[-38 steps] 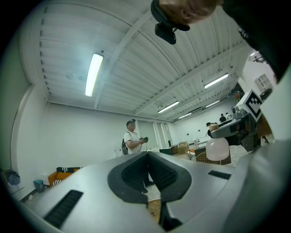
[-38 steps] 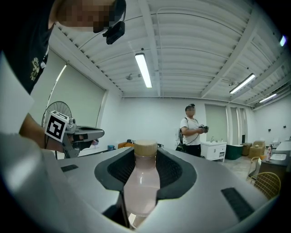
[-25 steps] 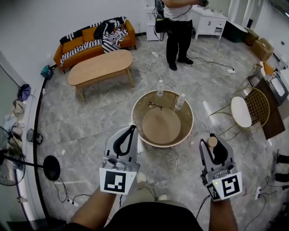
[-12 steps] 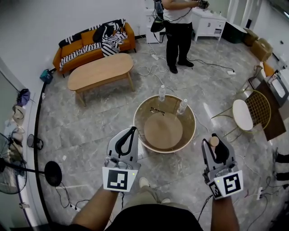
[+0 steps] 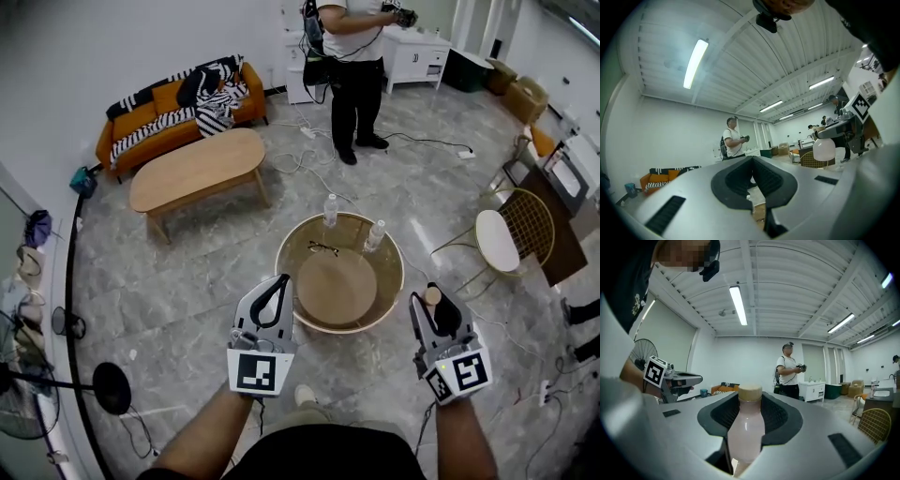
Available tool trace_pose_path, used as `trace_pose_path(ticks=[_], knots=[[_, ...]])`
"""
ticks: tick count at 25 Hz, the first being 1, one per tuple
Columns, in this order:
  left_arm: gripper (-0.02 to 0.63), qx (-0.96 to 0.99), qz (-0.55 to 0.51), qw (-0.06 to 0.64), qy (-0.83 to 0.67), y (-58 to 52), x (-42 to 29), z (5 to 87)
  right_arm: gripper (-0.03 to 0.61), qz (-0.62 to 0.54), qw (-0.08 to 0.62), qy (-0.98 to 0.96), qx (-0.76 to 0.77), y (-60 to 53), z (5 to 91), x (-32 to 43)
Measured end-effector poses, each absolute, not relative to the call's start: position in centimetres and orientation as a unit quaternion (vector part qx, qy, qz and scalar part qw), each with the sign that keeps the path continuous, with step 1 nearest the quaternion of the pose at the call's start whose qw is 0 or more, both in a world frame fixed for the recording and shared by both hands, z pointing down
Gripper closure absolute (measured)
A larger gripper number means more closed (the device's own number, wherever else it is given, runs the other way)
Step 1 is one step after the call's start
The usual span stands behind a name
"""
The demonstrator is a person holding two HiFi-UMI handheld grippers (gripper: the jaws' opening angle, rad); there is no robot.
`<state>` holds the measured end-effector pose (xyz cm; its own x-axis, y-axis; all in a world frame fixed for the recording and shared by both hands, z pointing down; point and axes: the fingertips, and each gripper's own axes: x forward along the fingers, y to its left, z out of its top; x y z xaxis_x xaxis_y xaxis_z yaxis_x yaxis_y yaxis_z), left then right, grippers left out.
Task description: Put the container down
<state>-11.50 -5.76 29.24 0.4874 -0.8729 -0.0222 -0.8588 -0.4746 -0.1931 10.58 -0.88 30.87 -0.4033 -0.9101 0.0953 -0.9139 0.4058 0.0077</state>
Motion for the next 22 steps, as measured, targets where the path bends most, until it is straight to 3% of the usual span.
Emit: trace_pose_path(ticks=[22], knots=[[0.598, -0.861, -0.029, 0.08, 0.502, -10.5, -12.4, 29.2, 0.425, -0.007, 0.051, -0.835, 0.548, -4.6, 28.9, 9.9]])
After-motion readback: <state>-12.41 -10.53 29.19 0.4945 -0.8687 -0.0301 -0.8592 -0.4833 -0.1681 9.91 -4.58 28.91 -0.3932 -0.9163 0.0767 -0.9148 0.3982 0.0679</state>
